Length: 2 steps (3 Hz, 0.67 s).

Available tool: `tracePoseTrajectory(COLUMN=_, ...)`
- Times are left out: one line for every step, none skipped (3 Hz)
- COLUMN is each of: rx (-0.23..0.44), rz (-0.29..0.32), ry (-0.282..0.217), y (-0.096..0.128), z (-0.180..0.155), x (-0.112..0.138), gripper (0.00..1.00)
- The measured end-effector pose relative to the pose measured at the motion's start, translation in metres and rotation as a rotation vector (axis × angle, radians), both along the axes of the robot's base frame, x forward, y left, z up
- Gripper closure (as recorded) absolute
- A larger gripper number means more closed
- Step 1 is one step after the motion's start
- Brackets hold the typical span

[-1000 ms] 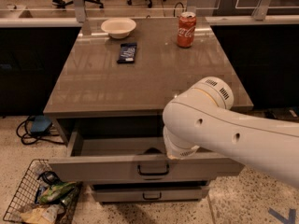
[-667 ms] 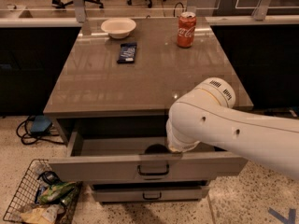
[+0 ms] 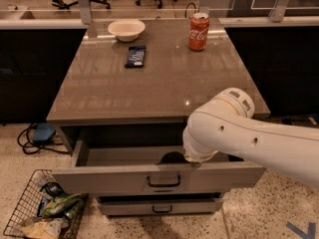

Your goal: Open top drawer

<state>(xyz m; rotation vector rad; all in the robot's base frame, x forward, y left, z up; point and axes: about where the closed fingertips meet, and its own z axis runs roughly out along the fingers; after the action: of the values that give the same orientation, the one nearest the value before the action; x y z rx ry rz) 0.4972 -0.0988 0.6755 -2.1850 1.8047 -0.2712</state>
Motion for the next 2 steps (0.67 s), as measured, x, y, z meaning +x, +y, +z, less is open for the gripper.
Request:
tracePoseTrajectory(rx=0.003, rz=-0.045, ry=0.055, y=-0.006, z=-0.015, x=-0.018, gripper=1.0)
tracePoseTrajectory(rx=0.004, rz=-0.069, ry=0.087, y=-0.01, z=-0.022, x=-0.031, gripper=1.0)
